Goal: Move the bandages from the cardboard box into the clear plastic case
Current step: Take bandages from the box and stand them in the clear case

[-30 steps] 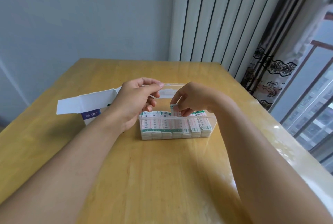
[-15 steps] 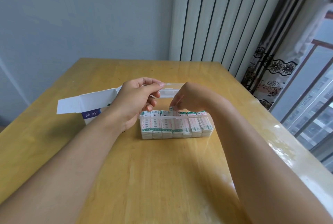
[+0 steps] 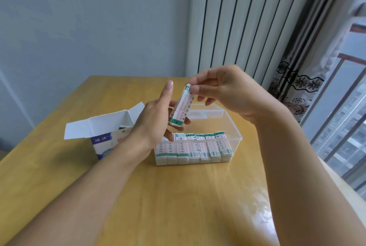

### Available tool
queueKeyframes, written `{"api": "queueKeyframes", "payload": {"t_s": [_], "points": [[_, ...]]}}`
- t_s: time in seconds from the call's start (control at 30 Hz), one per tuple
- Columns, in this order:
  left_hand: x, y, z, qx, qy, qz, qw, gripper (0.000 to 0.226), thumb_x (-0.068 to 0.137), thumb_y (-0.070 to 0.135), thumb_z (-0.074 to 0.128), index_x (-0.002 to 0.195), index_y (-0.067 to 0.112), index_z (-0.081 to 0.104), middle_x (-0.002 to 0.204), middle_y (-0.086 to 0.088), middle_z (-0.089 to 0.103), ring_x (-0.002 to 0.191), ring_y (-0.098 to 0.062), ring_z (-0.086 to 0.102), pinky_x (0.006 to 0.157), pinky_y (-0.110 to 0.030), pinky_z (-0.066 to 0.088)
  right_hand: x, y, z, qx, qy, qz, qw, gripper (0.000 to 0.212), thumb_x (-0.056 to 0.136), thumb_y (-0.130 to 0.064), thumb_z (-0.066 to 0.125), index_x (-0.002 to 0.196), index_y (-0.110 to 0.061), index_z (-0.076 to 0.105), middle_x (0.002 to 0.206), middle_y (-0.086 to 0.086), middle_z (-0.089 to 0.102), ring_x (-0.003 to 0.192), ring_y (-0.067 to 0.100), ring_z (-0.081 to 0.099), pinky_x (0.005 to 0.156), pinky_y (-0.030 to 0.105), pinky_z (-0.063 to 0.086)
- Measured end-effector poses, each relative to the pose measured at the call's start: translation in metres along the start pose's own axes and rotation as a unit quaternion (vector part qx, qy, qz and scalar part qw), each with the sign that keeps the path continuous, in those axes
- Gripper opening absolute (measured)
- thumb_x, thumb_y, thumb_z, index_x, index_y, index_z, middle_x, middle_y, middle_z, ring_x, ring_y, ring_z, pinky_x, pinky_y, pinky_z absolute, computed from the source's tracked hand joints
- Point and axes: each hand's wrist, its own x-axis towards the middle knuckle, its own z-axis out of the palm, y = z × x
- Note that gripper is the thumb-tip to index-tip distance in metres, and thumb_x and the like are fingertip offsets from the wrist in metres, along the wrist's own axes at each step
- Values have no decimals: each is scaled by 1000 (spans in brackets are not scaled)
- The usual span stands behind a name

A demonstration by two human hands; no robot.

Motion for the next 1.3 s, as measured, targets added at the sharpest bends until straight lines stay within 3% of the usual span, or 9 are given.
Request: {"api": "queueKeyframes", "payload": {"t_s": [0.1,0.2,0.3,0.57,0.73,0.9,1.1,1.2,1.3], "points": [[-6,4,0,-83,-37,-39,995,74,101,67,27,76,7,63,53,-8,55,42,-17,45,40,-24,29,-1,-11,12,-19,16,-33,999,6,92,-18,73,95,-22,77,83,-4,77,74,8,67,69,30,57],[-5,3,-1,-104,-22,-45,993,64,104,59,32,65,12,51,49,-1,35,41,-13,26,38,-22,21,0,-11,17,-28,26,-39,998,8,92,-21,74,97,-25,78,81,-7,77,73,7,67,70,32,58],[-3,2,-1,-119,-36,-59,990,59,107,51,33,62,15,44,51,0,28,44,-13,20,40,-24,17,1,-10,18,-23,34,-38,998,10,90,-23,75,99,-22,79,82,-5,77,76,12,70,70,32,60],[-3,1,-1,-78,-60,-56,994,56,106,53,34,79,10,56,49,-5,43,39,-15,33,37,-23,22,4,0,7,4,36,-10,999,4,91,-12,74,95,-11,73,82,4,77,72,15,70,69,29,58],[-1,0,-3,-110,-74,-74,988,51,108,47,34,73,11,47,49,-2,31,39,-13,20,40,-23,15,2,0,6,-27,-17,-42,999,26,96,-5,66,118,-18,72,87,8,76,80,22,74,78,33,62],[-2,1,-4,-128,-68,-87,986,50,108,46,36,75,9,47,45,2,33,35,-10,22,36,-20,17,3,0,6,-80,-12,-53,995,13,96,-4,65,100,-13,74,88,6,76,81,23,75,80,43,62],[-1,-2,-3,-58,-32,-50,997,59,106,55,33,94,8,66,44,-4,44,34,-12,31,34,-20,24,2,1,-2,-85,-10,-34,996,14,97,-4,64,95,-15,73,90,5,77,82,20,75,79,36,62],[5,-8,-5,22,16,8,1000,53,106,55,32,98,17,69,44,-4,49,35,-12,38,37,-21,30,3,13,-16,-175,-12,13,984,22,97,-3,62,93,-22,73,88,-3,76,77,10,74,75,32,63],[9,-13,-5,27,28,38,999,56,107,52,32,92,14,71,44,-3,47,37,-11,39,40,-19,31,6,28,-12,-291,-71,66,952,26,96,-3,61,95,-26,73,85,-8,74,68,1,71,69,28,62]]}}
